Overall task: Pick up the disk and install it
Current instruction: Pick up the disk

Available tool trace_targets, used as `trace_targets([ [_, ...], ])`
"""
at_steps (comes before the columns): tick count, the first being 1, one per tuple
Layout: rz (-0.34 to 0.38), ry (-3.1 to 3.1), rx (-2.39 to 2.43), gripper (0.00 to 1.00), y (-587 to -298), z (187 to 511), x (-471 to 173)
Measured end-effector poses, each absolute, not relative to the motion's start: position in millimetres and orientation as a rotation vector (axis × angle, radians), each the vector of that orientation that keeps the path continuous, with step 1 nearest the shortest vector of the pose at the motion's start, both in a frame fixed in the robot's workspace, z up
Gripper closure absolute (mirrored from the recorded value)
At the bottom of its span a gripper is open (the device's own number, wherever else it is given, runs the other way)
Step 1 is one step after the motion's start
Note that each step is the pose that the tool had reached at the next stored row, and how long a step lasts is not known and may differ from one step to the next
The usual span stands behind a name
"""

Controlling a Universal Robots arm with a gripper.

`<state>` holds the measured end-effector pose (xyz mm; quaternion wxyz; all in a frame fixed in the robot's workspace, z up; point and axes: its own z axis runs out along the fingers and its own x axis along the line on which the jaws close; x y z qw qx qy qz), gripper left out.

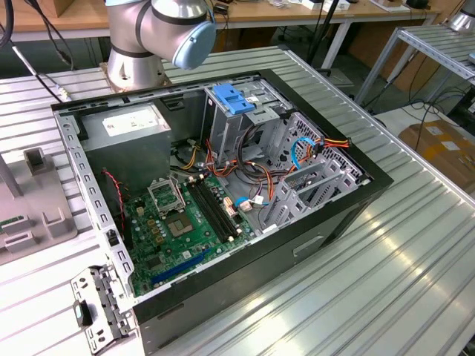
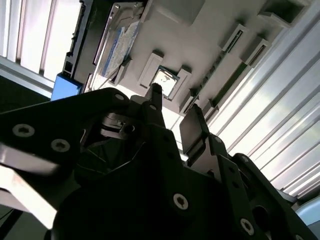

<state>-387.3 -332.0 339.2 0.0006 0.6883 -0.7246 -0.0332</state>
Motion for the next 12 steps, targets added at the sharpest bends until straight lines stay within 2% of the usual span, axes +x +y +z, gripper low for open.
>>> trace_targets([
  [12,-0.104,-2.265,2.173,0.58,-308,339,-387],
])
